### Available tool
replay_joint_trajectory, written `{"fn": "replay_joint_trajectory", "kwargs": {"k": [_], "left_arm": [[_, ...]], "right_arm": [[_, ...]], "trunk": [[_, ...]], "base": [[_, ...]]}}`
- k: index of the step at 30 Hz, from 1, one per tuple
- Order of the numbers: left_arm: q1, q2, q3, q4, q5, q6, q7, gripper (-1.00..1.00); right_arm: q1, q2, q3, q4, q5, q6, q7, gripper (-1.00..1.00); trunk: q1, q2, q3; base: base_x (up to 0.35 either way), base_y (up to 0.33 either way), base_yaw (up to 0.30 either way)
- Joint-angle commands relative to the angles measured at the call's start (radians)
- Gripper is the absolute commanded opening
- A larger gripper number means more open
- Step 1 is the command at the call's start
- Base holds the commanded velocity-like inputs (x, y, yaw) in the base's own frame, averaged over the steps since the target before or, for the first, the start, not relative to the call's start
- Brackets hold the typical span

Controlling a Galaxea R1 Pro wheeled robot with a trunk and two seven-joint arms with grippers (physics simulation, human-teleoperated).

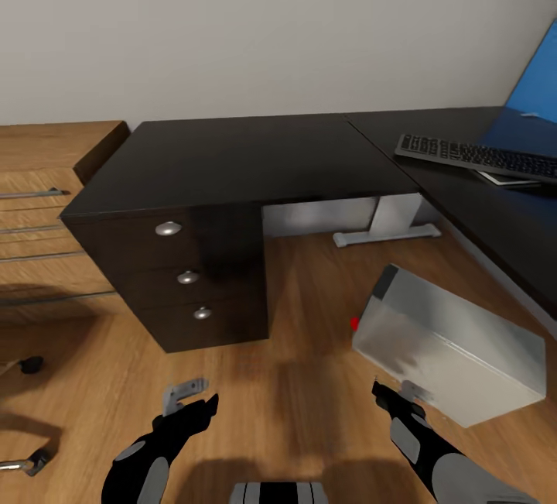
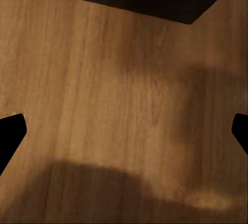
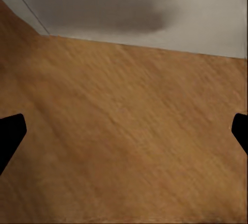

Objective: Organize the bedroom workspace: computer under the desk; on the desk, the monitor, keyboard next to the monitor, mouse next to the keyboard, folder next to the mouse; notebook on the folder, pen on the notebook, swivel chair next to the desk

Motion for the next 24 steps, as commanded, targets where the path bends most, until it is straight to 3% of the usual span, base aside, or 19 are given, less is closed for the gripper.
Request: {"fn": "replay_joint_trajectory", "kwargs": {"k": [1, 13, 19, 24], "left_arm": [[0.0, 0.0, -0.001, -0.001, 0.011, 0.003, 0.009, 1.0], [0.0, 0.0, 0.0, -0.001, 0.014, 0.003, 0.009, 1.0], [0.0, 0.0, 0.001, -0.001, 0.042, 0.003, 0.009, 1.0], [0.0, 0.004, 0.018, -0.001, 0.051, 0.001, 0.009, 1.0]], "right_arm": [[0.0, 0.001, -0.003, 0.0, -0.002, -0.003, 0.0, 1.0], [0.0, 0.006, 0.004, 0.0, 0.003, -0.068, 0.004, 1.0], [0.0, 0.023, 0.005, 0.0, 0.037, -0.13, 0.007, 1.0], [0.0, 0.031, 0.005, 0.001, 0.077, -0.145, 0.009, 1.0]], "trunk": [[-0.001, 0.0, -0.001], [-0.001, 0.0, -0.001], [-0.001, 0.0, -0.001], [-0.001, 0.0, -0.001]], "base": [[-0.336, 0.061, 0.0], [-0.336, 0.1, 0.0], [-0.314, 0.112, 0.0], [-0.12, 0.032, 0.0]]}}
